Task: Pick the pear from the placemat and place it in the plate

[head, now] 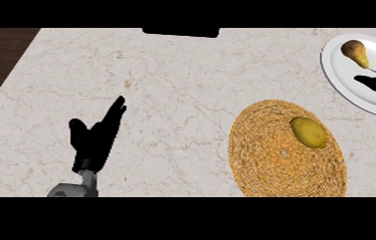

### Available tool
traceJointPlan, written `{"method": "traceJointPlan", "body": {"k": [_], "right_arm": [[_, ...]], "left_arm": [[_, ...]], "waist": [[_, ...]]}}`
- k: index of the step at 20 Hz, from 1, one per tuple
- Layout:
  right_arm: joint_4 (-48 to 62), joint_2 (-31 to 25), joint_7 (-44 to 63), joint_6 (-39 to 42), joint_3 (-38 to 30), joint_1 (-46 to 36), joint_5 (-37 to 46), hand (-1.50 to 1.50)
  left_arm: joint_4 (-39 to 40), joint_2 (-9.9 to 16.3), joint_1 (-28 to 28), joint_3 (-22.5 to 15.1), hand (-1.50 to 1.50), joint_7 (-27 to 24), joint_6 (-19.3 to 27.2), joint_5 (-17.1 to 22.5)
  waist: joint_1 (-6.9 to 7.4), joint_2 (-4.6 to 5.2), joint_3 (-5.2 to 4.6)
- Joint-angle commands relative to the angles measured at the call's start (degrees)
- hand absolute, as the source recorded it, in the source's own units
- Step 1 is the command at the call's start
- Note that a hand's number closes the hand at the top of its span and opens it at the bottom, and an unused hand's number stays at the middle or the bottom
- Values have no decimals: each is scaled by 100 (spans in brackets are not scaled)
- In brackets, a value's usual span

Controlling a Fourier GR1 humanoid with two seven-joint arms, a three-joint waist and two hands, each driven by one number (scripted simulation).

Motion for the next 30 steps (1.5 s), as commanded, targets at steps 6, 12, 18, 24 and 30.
{"method": "traceJointPlan", "body": {"k": [6,12,18,24,30], "right_arm": [[230,-230,-868,526,-1064,-53,-1063,-150],[584,-801,-773,1794,-1276,213,-1322,-150],[624,-931,-1434,3131,-1152,781,-1295,-150],[603,-1177,-1791,3592,-942,1321,-1111,-150],[549,-1331,-1993,3654,-751,1597,-956,-150]], "left_arm": [[219,-96,114,-35,0,107,6,16],[21,-164,310,-75,0,190,114,-20],[280,-267,69,19,0,171,266,-92],[198,-134,191,81,0,207,68,9],[543,-63,233,274,0,-85,-95,90]], "waist": [[-126,15,-24],[-204,-55,-36],[-340,-70,-40],[-329,-101,-45],[-371,-120,-56]]}}
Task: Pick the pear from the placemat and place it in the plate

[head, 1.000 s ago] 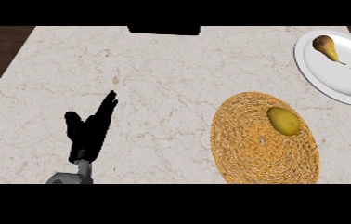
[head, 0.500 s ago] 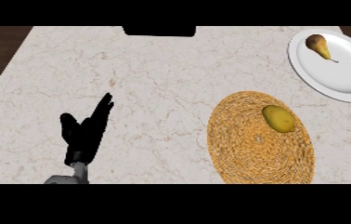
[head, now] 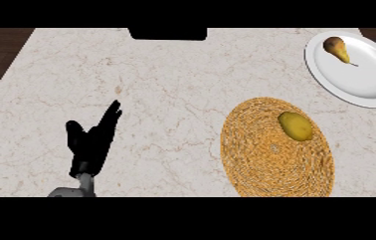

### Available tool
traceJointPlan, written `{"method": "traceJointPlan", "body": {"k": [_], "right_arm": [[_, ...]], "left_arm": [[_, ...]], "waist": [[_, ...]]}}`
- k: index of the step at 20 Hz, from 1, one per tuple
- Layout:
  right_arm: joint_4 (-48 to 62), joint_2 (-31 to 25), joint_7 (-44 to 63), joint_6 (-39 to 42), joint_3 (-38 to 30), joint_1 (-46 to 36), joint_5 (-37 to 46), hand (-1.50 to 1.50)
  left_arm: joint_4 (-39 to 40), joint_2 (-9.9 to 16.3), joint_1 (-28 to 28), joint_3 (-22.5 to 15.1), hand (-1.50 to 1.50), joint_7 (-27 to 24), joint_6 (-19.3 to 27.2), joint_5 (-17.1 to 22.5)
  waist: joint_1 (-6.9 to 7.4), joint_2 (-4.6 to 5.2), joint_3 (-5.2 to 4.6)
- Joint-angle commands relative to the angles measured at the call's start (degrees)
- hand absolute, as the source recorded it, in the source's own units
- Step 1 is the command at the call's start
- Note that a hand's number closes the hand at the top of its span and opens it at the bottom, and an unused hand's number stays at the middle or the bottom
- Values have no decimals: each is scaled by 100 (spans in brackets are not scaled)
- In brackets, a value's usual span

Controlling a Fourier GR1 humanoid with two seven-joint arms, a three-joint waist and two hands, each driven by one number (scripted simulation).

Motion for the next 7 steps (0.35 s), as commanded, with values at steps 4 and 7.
{"method": "traceJointPlan", "body": {"k": [4,7], "right_arm": [[22,-133,-415,277,118,484,55,-150],[-71,150,-351,-22,190,374,33,-150]], "left_arm": [[226,-136,345,-111,0,-165,-50,-50],[279,-128,363,-41,0,-234,-115,-8]], "waist": [[-45,3,-34],[-66,-17,-44]]}}
